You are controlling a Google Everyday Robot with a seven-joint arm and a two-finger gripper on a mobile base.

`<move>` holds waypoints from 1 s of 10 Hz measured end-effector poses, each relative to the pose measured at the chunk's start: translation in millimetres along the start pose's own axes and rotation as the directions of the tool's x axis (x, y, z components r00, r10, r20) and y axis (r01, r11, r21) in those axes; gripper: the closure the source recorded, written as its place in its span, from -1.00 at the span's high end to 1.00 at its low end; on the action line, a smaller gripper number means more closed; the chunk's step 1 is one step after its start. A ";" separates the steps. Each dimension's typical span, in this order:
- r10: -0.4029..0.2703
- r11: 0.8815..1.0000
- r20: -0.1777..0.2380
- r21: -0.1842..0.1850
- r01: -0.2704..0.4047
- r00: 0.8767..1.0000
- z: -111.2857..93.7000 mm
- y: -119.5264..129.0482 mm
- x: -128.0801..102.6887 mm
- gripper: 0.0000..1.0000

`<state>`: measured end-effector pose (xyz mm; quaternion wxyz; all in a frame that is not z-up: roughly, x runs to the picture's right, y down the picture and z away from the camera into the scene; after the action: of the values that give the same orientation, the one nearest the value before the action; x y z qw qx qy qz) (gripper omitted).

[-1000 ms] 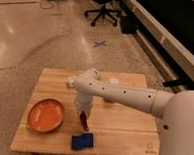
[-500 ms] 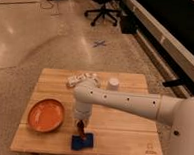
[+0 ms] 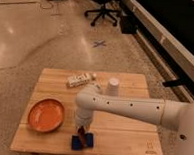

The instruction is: Place the pepper on the white sponge

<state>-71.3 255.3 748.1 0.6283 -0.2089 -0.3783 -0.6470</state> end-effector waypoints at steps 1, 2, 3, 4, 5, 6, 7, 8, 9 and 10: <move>0.001 1.000 0.003 0.008 -0.001 1.000 2.0 -0.4 -3.9 0.19; 0.002 1.000 0.006 0.012 -0.002 1.000 3.7 0.0 -6.0 0.37; 0.004 1.000 0.009 0.016 -0.004 1.000 5.4 1.0 -8.1 0.53; 0.008 1.000 0.011 0.019 -0.008 1.000 6.5 3.3 -9.5 0.60; 0.011 1.000 0.011 0.021 -0.012 1.000 7.0 4.9 -10.1 0.60; 0.014 1.000 0.011 0.022 -0.014 1.000 7.2 6.4 -10.3 0.60; 0.017 1.000 0.011 0.022 -0.017 1.000 7.5 8.0 -10.4 0.60; 0.015 1.000 0.008 0.021 -0.015 1.000 6.6 8.7 -9.9 0.60; 0.013 1.000 0.002 0.021 -0.013 1.000 4.6 9.8 -8.7 0.60; 0.013 1.000 -0.008 0.020 -0.013 1.000 0.4 11.7 -6.4 0.60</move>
<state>-59.3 260.7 746.2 0.6360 -0.2025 -0.3808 -0.6399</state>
